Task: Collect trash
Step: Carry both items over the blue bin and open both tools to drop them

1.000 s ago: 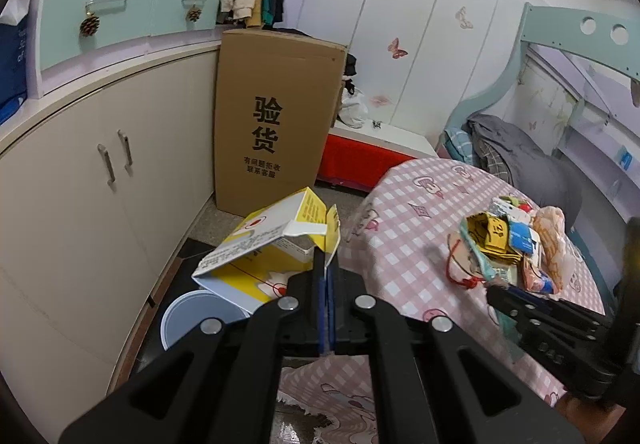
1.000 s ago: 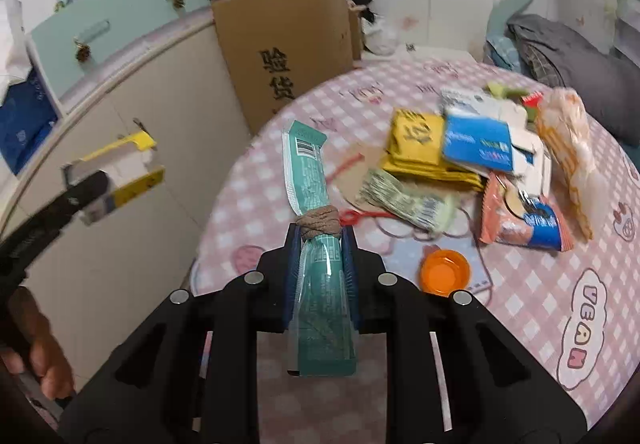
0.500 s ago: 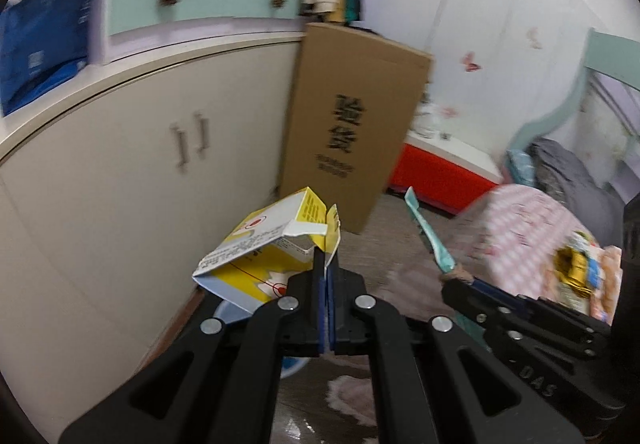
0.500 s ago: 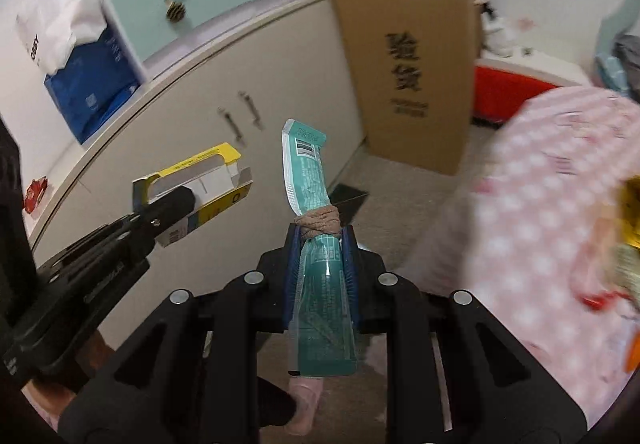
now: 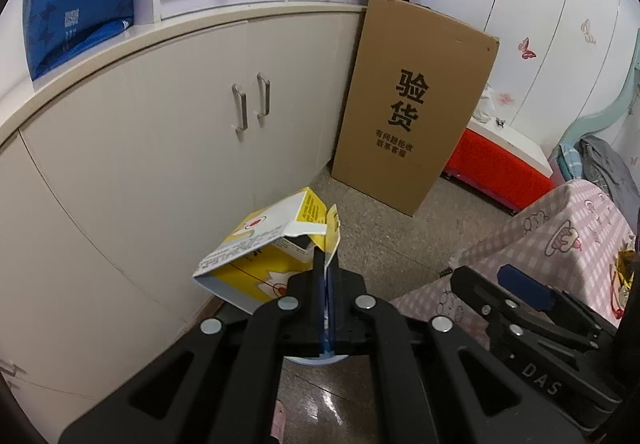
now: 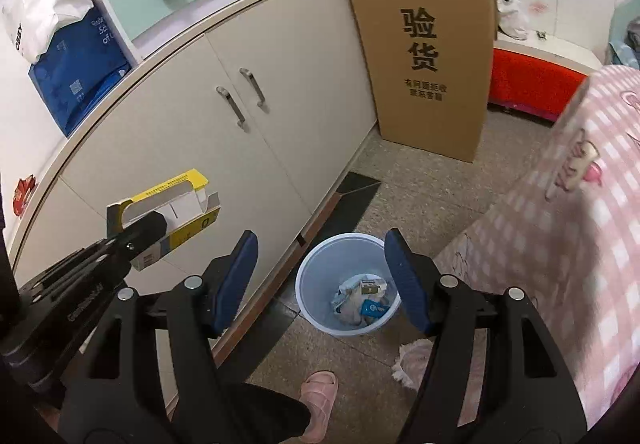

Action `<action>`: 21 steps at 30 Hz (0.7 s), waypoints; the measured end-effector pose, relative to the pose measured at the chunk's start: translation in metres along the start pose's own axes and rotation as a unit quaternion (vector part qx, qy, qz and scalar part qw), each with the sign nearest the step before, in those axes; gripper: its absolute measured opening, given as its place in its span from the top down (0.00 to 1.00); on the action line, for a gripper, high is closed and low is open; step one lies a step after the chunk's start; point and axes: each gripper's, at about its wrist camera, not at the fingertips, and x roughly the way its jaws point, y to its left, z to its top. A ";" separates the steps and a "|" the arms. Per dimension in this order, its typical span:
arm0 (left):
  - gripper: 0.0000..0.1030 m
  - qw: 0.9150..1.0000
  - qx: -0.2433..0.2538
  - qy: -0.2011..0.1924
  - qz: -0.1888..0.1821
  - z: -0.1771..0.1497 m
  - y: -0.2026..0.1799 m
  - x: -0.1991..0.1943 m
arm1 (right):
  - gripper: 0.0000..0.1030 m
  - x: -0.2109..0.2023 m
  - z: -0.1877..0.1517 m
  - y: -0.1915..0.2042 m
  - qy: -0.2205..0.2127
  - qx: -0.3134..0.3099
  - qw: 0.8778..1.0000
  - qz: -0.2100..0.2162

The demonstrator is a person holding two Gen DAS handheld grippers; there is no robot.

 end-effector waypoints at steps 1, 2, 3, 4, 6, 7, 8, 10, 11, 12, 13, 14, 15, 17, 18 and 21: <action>0.99 1.000 0.001 0.002 0.000 0.000 -0.001 0.001 | 0.34 -0.002 0.000 0.000 -0.001 0.001 1.000 -0.001; 0.99 1.000 0.002 0.004 0.001 0.000 -0.002 0.001 | 0.34 -0.005 -0.001 -0.001 -0.004 0.003 1.000 0.000; 0.99 1.000 0.003 0.005 0.000 -0.001 -0.004 0.000 | 0.34 -0.008 -0.001 -0.002 -0.007 0.006 1.000 0.000; 0.99 1.000 0.004 0.007 -0.001 -0.001 -0.004 0.001 | 0.33 -0.011 -0.002 -0.003 -0.009 0.006 1.000 -0.002; 0.99 1.000 0.005 0.011 -0.005 -0.002 -0.007 0.000 | 0.32 -0.016 -0.002 -0.003 -0.014 0.007 1.000 -0.002; 0.99 1.000 0.006 0.012 -0.004 -0.002 -0.008 0.000 | 0.32 -0.018 -0.003 -0.003 -0.017 0.007 1.000 -0.004; 0.99 1.000 0.008 0.012 -0.004 -0.002 -0.009 0.000 | 0.32 -0.021 -0.004 -0.003 -0.019 0.006 1.000 -0.006; 0.99 1.000 0.010 0.013 -0.006 -0.002 -0.012 0.000 | 0.32 -0.026 -0.005 -0.004 -0.028 0.006 1.000 -0.007; 0.99 1.000 0.010 0.013 -0.007 -0.002 -0.013 0.000 | 0.32 -0.029 -0.004 -0.004 -0.033 0.007 0.999 -0.009; 0.99 1.000 0.010 0.013 -0.007 -0.001 -0.015 0.000 | 0.32 -0.032 -0.004 -0.005 -0.041 0.009 0.999 -0.010; 0.99 1.000 0.011 0.013 -0.008 -0.001 -0.016 0.000 | 0.32 -0.034 -0.003 -0.007 -0.046 0.010 0.999 -0.011; 0.99 1.000 0.011 0.014 -0.009 0.000 -0.018 0.001 | 0.31 -0.036 -0.002 -0.006 -0.051 0.013 0.999 -0.012; 0.99 1.000 0.011 0.014 -0.010 0.002 -0.020 0.002 | 0.31 -0.038 -0.001 -0.008 -0.056 0.016 0.998 -0.012; 0.98 1.000 0.012 0.012 -0.012 0.005 -0.023 0.004 | 0.31 -0.042 0.001 -0.009 -0.070 0.020 0.997 -0.014; 0.98 1.000 0.013 0.011 -0.013 0.007 -0.025 0.006 | 0.31 -0.043 0.002 -0.011 -0.075 0.023 0.997 -0.015; 0.96 1.000 0.014 0.006 -0.009 0.013 -0.030 0.012 | 0.30 -0.045 0.004 -0.016 -0.087 0.031 0.996 -0.020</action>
